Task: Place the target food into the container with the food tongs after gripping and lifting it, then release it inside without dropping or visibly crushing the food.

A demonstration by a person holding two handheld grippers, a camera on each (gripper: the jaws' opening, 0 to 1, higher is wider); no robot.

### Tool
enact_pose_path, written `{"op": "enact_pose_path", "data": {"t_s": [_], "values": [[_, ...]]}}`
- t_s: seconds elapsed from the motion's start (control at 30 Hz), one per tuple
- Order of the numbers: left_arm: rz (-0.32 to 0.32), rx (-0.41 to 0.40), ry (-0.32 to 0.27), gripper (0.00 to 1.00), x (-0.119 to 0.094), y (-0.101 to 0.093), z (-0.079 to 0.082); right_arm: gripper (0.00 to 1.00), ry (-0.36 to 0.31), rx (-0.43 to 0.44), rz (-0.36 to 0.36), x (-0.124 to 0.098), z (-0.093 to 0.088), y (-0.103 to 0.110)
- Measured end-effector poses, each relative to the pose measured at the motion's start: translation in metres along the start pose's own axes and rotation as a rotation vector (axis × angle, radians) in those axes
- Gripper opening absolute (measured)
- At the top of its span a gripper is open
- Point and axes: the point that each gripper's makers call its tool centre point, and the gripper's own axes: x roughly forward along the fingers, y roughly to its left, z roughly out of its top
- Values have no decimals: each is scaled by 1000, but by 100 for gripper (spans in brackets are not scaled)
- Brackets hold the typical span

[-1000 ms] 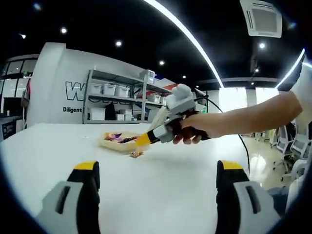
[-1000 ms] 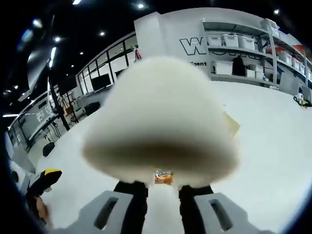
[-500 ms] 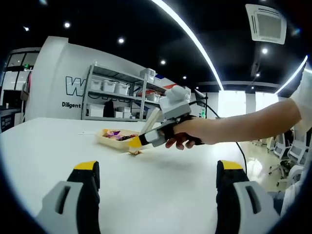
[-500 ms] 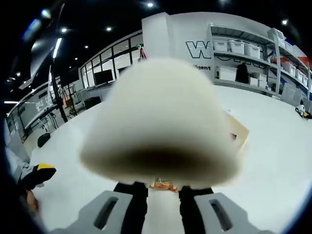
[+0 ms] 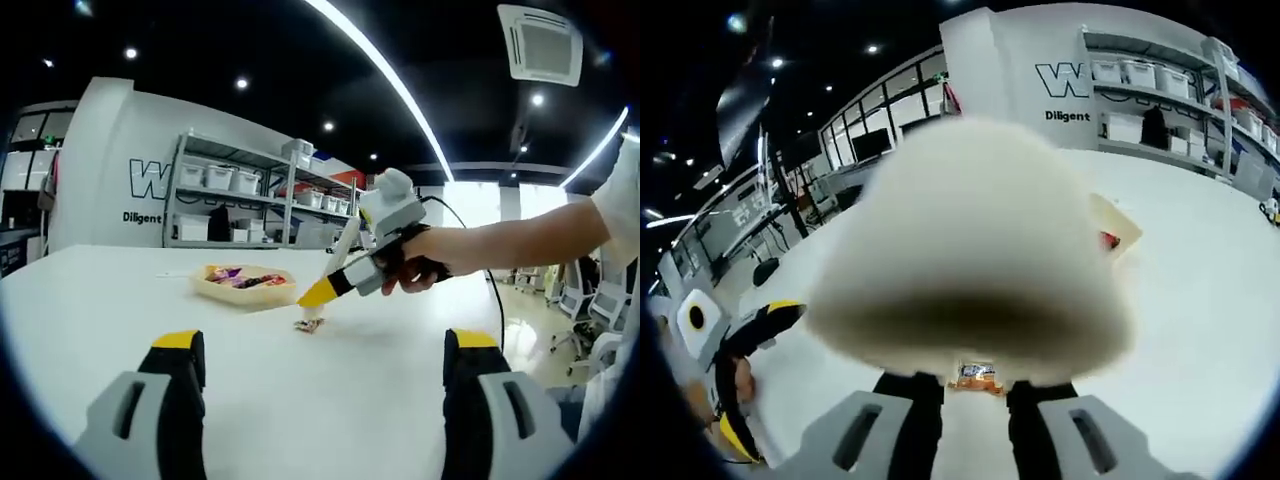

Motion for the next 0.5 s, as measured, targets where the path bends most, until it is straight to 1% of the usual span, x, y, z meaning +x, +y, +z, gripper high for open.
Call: {"op": "enact_pose_path", "data": {"t_s": [0.07, 0.17, 0.23, 0.33, 0.37, 0.4, 0.47, 0.5], "values": [[1, 0, 3, 98, 0, 1, 0, 18, 6, -20, -6, 1, 3, -6], [3, 0, 5, 98, 0, 1, -1, 19, -5, -4, 2, 8, 5, -13], [12, 0, 4, 98, 0, 3, -1, 19, 3, 50, -6, 18, 3, -22], [19, -4, 5, 98, 0, 5, -1, 19, 24, 92, -12, 23, -6, -27], [20, -6, 6, 98, 0, 5, -1, 18, 21, 102, -2, 23, -8, -26], [21, -6, 6, 98, 0, 5, -1, 19, -8, 114, -1, 19, -5, -25], [20, -3, 6, 98, 0, 5, -1, 19, 14, 147, 11, 12, -11, -22], [18, -1, 7, 98, 0, 5, -1, 19, 20, 148, 14, 10, -12, -21]]}}
